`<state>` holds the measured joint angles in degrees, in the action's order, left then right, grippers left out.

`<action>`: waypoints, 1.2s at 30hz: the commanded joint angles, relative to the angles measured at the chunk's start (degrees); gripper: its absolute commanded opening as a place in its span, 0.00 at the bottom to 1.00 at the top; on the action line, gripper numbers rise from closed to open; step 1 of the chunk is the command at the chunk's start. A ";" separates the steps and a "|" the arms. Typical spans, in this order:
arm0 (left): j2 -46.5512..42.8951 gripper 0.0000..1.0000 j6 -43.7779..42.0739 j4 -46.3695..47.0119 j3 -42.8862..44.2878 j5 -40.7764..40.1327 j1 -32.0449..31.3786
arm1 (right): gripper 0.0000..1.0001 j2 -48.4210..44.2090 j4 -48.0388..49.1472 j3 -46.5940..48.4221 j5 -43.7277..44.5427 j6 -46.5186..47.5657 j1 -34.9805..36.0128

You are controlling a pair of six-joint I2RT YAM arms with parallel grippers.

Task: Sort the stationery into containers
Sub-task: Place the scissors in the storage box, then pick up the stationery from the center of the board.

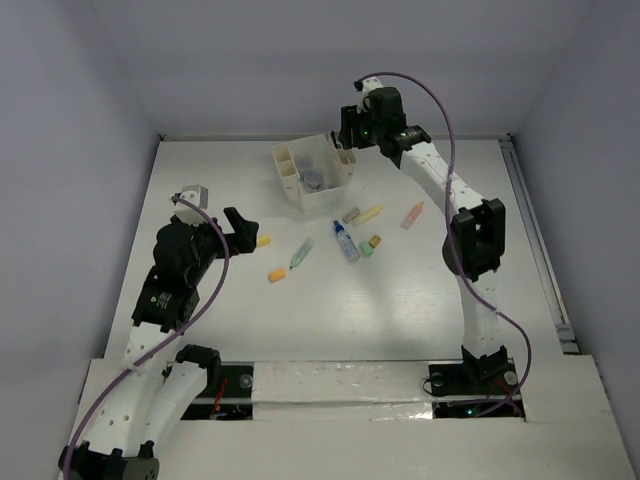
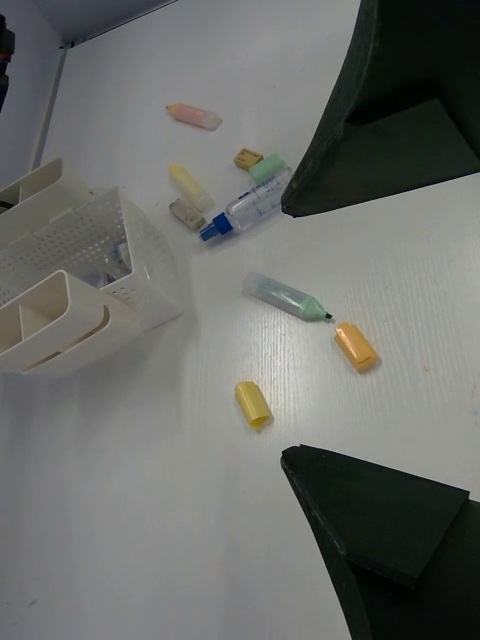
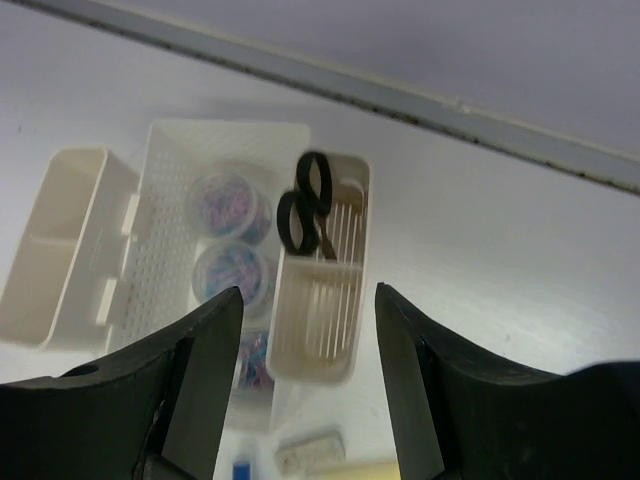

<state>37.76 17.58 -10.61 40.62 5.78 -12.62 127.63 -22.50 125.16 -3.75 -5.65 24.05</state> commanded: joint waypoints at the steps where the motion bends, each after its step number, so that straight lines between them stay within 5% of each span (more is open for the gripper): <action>1: -0.58 0.99 -0.53 1.91 0.51 -0.16 0.23 | 0.61 -10.90 4.04 -5.52 -1.16 -0.76 0.20; 13: 3.02 0.99 0.87 1.47 0.07 1.51 0.23 | 0.58 -38.06 13.80 -42.51 -10.57 -7.88 2.57; 22: 5.66 0.99 4.56 1.82 -1.24 3.00 0.23 | 0.58 -49.22 14.06 -58.97 -10.14 -8.84 5.57; 28: 7.24 0.99 4.39 3.06 -1.07 5.73 0.23 | 0.58 -50.29 14.07 -66.71 -6.37 -9.73 5.57; 36: 6.10 0.99 0.52 2.61 -1.07 9.06 0.23 | 0.58 -40.39 12.14 -61.63 -4.08 -9.47 7.15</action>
<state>45.30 19.81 -10.13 39.00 11.75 -12.62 83.15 -11.35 58.92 -9.72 -15.07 30.02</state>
